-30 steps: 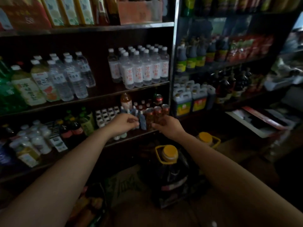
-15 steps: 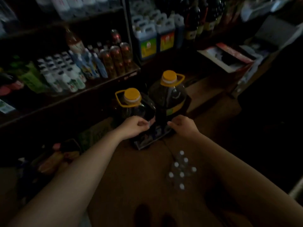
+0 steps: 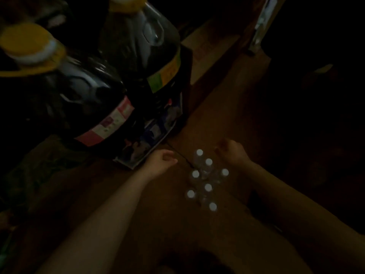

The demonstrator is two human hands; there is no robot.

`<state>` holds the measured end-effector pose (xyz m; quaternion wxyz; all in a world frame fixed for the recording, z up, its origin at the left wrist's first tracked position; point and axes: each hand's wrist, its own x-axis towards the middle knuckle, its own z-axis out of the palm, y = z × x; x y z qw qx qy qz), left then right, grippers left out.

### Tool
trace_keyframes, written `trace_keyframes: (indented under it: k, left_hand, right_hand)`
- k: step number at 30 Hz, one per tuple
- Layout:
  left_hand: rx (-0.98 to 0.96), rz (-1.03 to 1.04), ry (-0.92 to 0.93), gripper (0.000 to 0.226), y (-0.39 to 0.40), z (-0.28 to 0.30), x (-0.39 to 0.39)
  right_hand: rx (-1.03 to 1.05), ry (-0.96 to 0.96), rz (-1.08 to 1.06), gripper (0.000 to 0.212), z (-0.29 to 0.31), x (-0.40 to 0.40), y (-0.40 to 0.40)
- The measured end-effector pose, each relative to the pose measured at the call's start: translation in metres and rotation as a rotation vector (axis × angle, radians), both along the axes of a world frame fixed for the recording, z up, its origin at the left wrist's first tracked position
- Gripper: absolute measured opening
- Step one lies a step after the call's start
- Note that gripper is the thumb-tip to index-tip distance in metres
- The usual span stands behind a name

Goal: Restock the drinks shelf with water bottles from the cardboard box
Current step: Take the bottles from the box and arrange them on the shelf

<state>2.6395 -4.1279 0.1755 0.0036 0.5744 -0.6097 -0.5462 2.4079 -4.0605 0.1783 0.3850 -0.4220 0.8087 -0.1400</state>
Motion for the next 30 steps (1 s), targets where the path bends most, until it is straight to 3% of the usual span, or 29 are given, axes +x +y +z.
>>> trace_keyframes:
  k: [6,11,17,24,28,30]
  left_hand:
    - [0.018,-0.074,0.025,0.057,-0.017,-0.140,-0.049]
    - [-0.115,-0.261,-0.002,0.085,-0.048,-0.213,-0.090]
    - [-0.047,-0.236,0.148,0.073,-0.051,-0.272,-0.123]
    - [-0.084,-0.069,0.246,0.062,-0.063,-0.269,-0.106]
    - [-0.180,-0.022,0.348,0.037,-0.070,-0.205,-0.091]
    - [-0.188,-0.007,0.391,0.032,-0.078,-0.153,-0.078]
  right_hand:
    - [-0.083,0.052,0.029,0.030,-0.136,-0.020,-0.020]
    - [-0.202,0.097,0.019,0.029,-0.197,-0.029,-0.039]
    - [-0.292,0.034,-0.106,0.034,-0.234,-0.036,-0.045]
    - [-0.306,0.027,-0.114,0.036,-0.228,-0.038,-0.035]
    - [-0.310,-0.025,-0.093,0.033,-0.192,-0.036,-0.036]
    - [-0.292,-0.027,-0.047,0.048,-0.158,-0.029,-0.038]
